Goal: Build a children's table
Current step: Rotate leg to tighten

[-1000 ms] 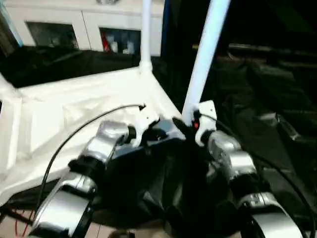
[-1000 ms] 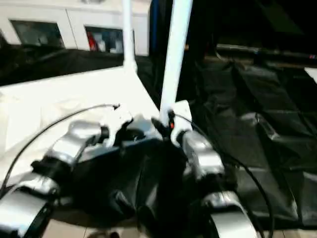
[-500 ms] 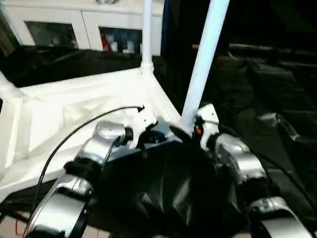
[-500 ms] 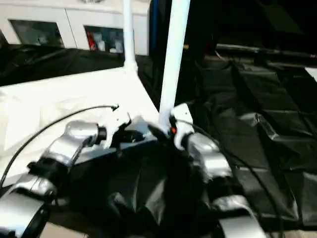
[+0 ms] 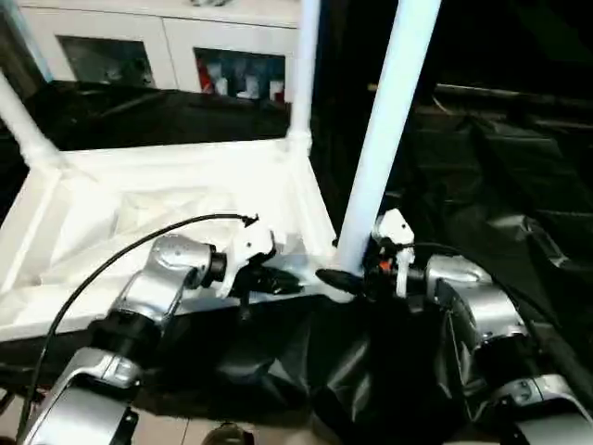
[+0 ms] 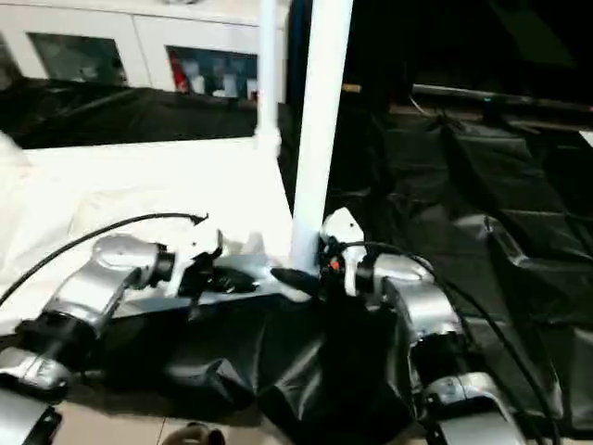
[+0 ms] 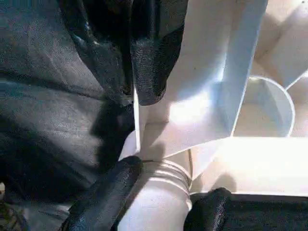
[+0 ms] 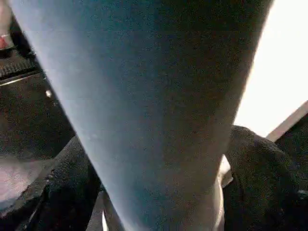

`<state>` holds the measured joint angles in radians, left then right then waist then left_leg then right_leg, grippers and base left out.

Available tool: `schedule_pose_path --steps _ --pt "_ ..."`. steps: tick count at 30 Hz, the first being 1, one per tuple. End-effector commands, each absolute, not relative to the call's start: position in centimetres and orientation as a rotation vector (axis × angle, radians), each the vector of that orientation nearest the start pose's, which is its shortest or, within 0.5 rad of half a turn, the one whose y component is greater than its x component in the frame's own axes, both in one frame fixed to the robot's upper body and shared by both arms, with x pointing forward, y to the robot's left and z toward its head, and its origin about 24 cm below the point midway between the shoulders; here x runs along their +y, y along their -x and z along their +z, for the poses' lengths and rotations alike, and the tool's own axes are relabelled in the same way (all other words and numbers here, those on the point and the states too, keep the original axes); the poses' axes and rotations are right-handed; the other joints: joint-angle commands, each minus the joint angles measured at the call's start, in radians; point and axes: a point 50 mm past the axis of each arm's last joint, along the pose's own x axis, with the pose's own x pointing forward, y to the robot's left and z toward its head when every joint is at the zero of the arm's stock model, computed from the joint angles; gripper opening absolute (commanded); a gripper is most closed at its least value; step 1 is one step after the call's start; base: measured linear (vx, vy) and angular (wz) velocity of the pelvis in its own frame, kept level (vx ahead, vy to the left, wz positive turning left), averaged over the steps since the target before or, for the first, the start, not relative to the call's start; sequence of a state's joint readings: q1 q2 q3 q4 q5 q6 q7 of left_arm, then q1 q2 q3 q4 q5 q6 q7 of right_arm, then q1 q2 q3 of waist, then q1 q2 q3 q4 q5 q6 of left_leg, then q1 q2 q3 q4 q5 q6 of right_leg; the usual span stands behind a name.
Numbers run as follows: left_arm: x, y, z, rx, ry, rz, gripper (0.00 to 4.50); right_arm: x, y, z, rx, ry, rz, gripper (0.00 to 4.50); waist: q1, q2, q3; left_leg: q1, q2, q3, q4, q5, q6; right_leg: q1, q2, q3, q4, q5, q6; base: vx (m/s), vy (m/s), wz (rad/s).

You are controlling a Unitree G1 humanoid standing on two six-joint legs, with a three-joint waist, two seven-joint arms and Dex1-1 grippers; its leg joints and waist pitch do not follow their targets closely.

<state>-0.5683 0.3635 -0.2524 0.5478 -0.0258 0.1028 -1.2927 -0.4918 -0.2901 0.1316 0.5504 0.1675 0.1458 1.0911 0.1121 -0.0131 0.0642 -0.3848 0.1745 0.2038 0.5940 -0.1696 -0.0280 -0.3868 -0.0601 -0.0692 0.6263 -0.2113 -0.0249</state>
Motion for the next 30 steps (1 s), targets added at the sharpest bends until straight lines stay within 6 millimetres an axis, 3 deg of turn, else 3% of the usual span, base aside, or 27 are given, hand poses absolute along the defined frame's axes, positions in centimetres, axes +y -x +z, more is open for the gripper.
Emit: schedule_pose_path --steps 1,10,13,14,15,16,18,21,25,27,30 --pt "12.2 -30.9 6.8 0.333 -0.329 -1.476 0.0 -13.5 -30.8 4.7 0.312 0.067 1.198 3.72 -0.001 -0.007 -0.07 0.025 0.076 -0.033 -0.067 -0.168 0.043 0.036 -0.107 0.06 -0.078 -0.163 -0.216 0.0 0.0 0.0" --pt "12.0 -30.9 6.8 0.33 -0.324 -1.466 0.0 -12.7 -30.1 4.0 0.327 0.041 1.224 2.9 0.001 -0.008 -0.07 0.025 0.075 -0.034 -0.066 -0.165 0.042 0.037 -0.106 0.059 -0.077 -0.154 -0.219 0.0 0.0 0.0" --pt "11.8 -31.2 6.9 0.32 -0.322 -1.436 0.0 -12.3 -30.2 4.1 0.305 0.014 1.198 2.8 0.002 -0.007 -0.071 0.026 0.075 -0.034 -0.067 -0.163 0.042 0.036 -0.108 0.059 -0.076 -0.15 -0.218 0.0 0.0 0.0" --pt "11.7 -31.4 6.9 0.317 -0.322 -1.426 0.0 -12.2 -30.2 4.1 0.296 0.003 1.185 2.76 -0.001 0.001 -0.07 0.026 0.075 -0.034 -0.066 -0.166 0.04 0.034 -0.107 0.061 -0.076 -0.15 -0.219 0.0 0.0 0.0" --pt "11.6 -31.5 6.9 0.314 -0.323 -1.414 0.0 -12.0 -30.3 4.1 0.286 -0.011 1.169 2.73 -0.003 -0.003 -0.07 0.027 0.075 -0.034 -0.067 -0.174 0.034 0.035 -0.107 0.06 -0.079 -0.158 -0.219 0.0 0.0 0.0" --pt "11.3 -32.0 6.8 0.318 -0.321 -1.374 0.0 -11.7 -30.6 4.0 0.266 -0.042 1.11 2.73 -0.006 -0.01 -0.07 0.027 0.075 -0.034 -0.069 -0.179 0.03 0.035 -0.106 0.06 -0.079 -0.165 -0.216 0.0 0.0 0.0" --pt "11.0 -32.6 6.8 0.317 -0.323 -1.306 0.0 -11.3 -31.1 3.6 0.278 -0.074 1.017 2.71 -0.008 -0.004 -0.069 0.03 0.072 -0.036 -0.069 -0.186 0.02 0.032 -0.108 0.062 -0.082 -0.188 -0.212 0.0 0.0 0.0" --pt "10.1 -33.7 6.9 0.312 -0.317 -1.206 0.0 -10.3 -31.7 2.9 0.295 -0.081 0.878 2.69 -0.017 -0.005 -0.069 0.031 0.073 -0.039 -0.072 -0.201 -0.003 0.034 -0.11 0.062 -0.085 -0.203 -0.21 0.0 0.0 0.0" --pt "8.5 -34.7 7.0 0.305 -0.308 -1.104 0.0 -8.3 -32.4 2.4 0.308 -0.102 0.749 2.68 -0.023 -0.005 -0.072 0.028 0.069 -0.037 -0.069 -0.167 0.004 0.036 -0.11 0.062 -0.079 -0.141 -0.22 0.0 0.0 0.0" --pt "7.5 -35.2 7.5 0.268 -0.295 -1.057 0.0 -7.3 -33.3 2.1 0.325 -0.084 0.602 2.68 -0.024 -0.003 -0.073 0.028 0.07 -0.038 -0.069 -0.163 0.004 0.037 -0.112 0.062 -0.078 -0.131 -0.223 0.0 0.0 0.0" --pt "7.1 -35.4 7.7 0.248 -0.293 -1.062 0.0 -6.5 -33.5 2.4 0.303 -0.089 0.605 2.68 -0.025 0.002 -0.073 0.027 0.069 -0.038 -0.068 -0.171 0.005 0.039 -0.111 0.063 -0.078 -0.118 -0.224 0.0 0.0 0.0"
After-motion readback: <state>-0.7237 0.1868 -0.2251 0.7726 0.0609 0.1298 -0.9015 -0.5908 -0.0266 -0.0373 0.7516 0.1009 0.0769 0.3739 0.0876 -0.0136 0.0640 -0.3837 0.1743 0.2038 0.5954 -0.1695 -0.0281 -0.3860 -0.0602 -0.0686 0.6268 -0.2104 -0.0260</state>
